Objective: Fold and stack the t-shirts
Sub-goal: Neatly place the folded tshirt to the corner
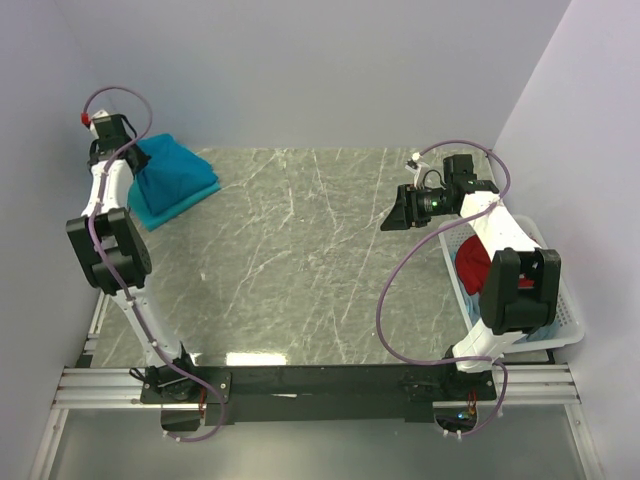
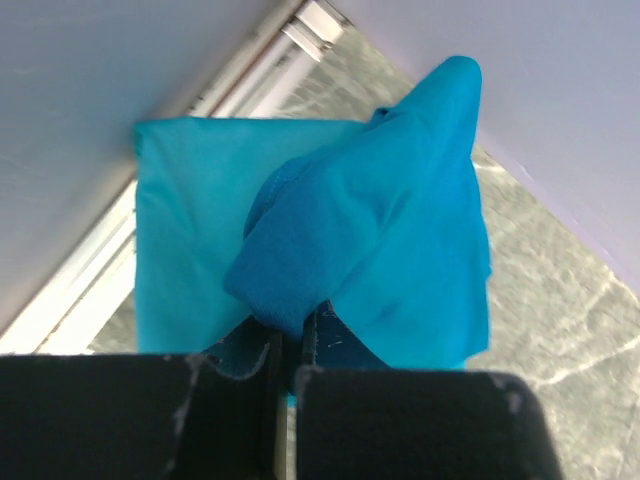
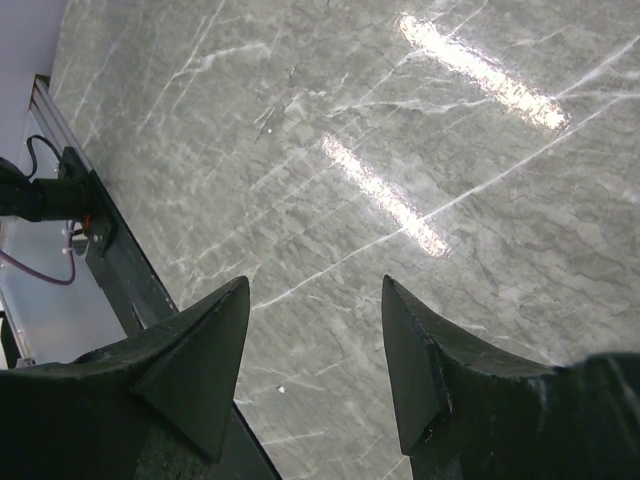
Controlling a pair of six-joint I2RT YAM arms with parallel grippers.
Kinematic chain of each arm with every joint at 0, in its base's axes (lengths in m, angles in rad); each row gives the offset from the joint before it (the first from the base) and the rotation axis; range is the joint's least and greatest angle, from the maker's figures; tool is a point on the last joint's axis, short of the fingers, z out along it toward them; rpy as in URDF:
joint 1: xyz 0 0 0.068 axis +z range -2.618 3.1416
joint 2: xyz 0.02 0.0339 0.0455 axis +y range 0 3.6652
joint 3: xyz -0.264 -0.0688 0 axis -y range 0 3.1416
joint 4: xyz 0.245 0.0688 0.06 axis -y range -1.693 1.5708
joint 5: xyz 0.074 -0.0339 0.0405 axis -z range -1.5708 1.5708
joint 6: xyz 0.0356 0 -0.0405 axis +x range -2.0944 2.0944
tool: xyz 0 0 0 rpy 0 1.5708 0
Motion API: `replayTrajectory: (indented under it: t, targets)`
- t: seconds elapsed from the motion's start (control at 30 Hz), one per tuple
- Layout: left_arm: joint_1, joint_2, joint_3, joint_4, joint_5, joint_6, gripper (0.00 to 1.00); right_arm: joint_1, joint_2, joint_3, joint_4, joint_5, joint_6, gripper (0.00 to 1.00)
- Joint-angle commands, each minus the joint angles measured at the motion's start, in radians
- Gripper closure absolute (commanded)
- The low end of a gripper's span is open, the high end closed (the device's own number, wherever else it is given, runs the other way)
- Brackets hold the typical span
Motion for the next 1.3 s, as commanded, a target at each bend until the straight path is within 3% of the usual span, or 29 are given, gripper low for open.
replayTrajectory:
  t: [0.0,0.23,0.27,0.33,0.37,0.43,0.47,0.57,0.7,0.77,0.83,0.93,1.07,1.27]
  targets:
    - [0.013,-0.009,0.022,0.026,-0.022,0.008,1.00,0.008,-0.003,0.023,-0.008,-0.029,-0.014,0.38]
    - [0.054,0.063,0.054,-0.014,-0.082,0.024,1.00,0.008,0.004,0.023,-0.009,-0.029,-0.015,0.37]
    - [0.057,0.075,0.081,-0.024,-0.100,0.030,0.95,0.008,0.000,0.023,-0.011,-0.028,-0.015,0.37]
    - [0.063,0.138,0.155,-0.111,-0.152,0.033,0.64,0.008,0.002,0.023,-0.011,-0.029,-0.017,0.37]
    - [0.063,0.164,0.260,-0.148,-0.238,0.035,0.35,0.008,0.000,0.022,-0.011,-0.032,-0.017,0.37]
    - [0.063,0.213,0.350,-0.223,-0.284,0.053,0.23,0.009,0.002,0.023,-0.012,-0.034,-0.019,0.37]
    - [0.065,0.204,0.345,-0.212,-0.300,0.044,0.16,0.009,0.000,0.022,-0.012,-0.035,-0.019,0.37]
    - [0.056,0.108,0.286,-0.143,-0.321,0.056,0.06,0.014,0.004,0.025,-0.018,-0.035,-0.025,0.37]
    - [0.043,0.022,0.267,-0.129,-0.231,0.070,0.10,0.015,0.004,0.025,-0.017,-0.035,-0.026,0.37]
    - [0.039,-0.026,0.160,-0.077,-0.020,0.114,0.21,0.018,0.004,0.026,-0.020,-0.035,-0.026,0.37]
    - [0.039,-0.082,0.088,0.005,0.179,0.134,0.25,0.020,0.005,0.028,-0.023,-0.035,-0.029,0.37]
    - [0.034,-0.063,0.069,-0.044,0.368,0.150,0.31,0.020,0.008,0.028,-0.023,-0.037,-0.031,0.37]
    - [0.002,-0.038,0.014,-0.066,0.397,0.246,0.32,0.020,0.008,0.029,-0.025,-0.040,-0.032,0.37]
    - [-0.135,0.018,0.002,-0.053,0.282,0.494,0.29,0.021,0.011,0.034,-0.034,-0.045,-0.040,0.37]
